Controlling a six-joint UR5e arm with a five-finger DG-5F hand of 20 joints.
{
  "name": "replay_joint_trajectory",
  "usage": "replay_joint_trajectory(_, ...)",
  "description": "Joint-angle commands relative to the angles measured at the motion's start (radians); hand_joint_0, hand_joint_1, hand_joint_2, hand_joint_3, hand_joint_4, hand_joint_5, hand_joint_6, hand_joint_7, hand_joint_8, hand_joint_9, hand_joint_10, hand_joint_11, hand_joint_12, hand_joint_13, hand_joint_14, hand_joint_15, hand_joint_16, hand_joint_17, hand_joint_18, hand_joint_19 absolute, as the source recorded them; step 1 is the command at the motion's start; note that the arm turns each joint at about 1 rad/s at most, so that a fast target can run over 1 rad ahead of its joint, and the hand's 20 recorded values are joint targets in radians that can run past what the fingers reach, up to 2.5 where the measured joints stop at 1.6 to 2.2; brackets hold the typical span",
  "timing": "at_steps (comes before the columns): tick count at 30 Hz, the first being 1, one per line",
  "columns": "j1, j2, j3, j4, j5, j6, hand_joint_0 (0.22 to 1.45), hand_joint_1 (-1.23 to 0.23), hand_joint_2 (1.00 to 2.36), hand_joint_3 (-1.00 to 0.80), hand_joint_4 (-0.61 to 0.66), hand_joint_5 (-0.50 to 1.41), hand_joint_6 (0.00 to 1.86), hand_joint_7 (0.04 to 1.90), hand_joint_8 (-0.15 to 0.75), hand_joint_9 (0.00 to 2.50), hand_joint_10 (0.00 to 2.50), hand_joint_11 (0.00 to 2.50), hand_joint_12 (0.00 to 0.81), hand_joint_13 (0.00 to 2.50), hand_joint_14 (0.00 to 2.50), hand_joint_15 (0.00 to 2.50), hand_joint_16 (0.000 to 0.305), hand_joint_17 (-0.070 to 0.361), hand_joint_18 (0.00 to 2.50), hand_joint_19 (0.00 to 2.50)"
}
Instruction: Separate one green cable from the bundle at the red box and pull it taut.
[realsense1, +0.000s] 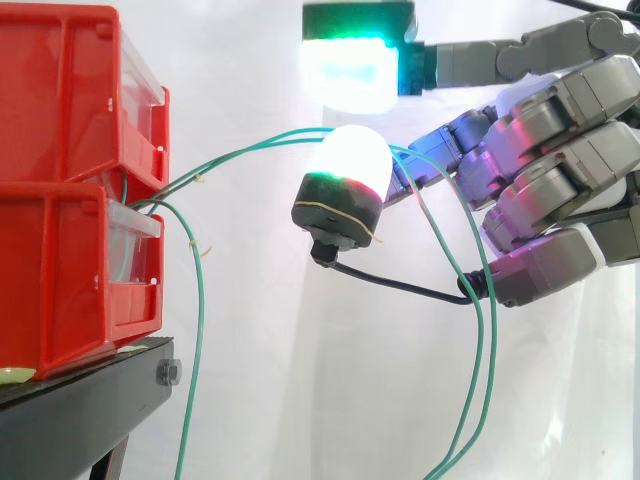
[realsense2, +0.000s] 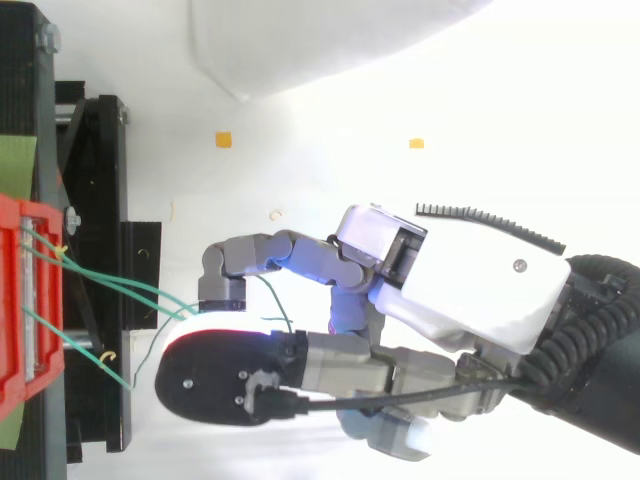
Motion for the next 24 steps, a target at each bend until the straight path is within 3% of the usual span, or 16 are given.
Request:
replay_joint_trajectory(1,0.0,0.0,0.001,0.0,0.0,-0.001,0.61,-0.37,1.03,-0.18,0.27,0.09,0.53,1.43,0.214,2.08,0.04,1.26,0.385,1.88,0.0,1.72,0.085,0.19,1.86,0.83)
replay_joint_trajectory(15,0.0,0.0,0.001,0.0,0.0,-0.004,0.64,-0.46,1.03,-0.14,0.29,0.08,0.54,1.44,0.239,2.08,0.04,1.33,0.389,1.89,0.0,1.74,0.082,0.184,1.86,0.84)
replay_joint_trajectory(24,0.002,0.0,0.001,-0.001,0.0,0.001,0.61,-0.66,1.03,-0.11,0.26,0.08,0.53,1.46,0.257,2.06,0.04,1.3,0.407,1.87,0.0,1.72,0.085,0.191,1.85,0.83)
